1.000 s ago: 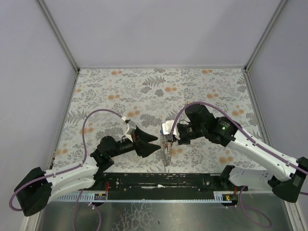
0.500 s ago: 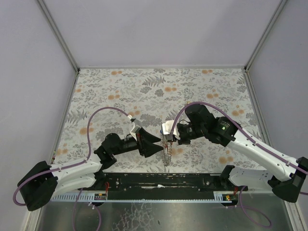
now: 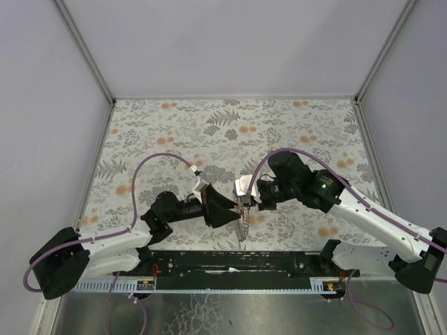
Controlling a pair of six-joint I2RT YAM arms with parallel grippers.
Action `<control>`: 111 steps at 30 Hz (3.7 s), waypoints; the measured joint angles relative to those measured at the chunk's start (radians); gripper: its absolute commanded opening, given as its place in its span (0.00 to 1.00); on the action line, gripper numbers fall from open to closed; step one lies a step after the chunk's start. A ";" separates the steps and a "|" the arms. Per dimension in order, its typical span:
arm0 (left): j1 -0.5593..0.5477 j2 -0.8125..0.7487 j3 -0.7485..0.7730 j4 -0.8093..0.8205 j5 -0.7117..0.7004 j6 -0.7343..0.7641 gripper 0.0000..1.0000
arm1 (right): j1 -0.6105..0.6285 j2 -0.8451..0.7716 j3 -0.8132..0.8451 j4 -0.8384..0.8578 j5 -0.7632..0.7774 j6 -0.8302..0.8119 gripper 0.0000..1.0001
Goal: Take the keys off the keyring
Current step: Remove the key from the keyring.
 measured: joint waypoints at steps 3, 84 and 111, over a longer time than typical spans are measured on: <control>-0.002 0.011 0.006 0.020 0.014 -0.010 0.42 | 0.000 0.000 -0.003 0.002 0.000 0.000 0.00; 0.092 -0.072 -0.056 0.093 0.155 0.008 0.35 | 0.000 -0.094 -0.111 0.121 -0.074 0.027 0.00; 0.031 0.014 0.009 0.076 0.137 0.023 0.46 | 0.000 -0.095 -0.145 0.141 -0.101 0.042 0.00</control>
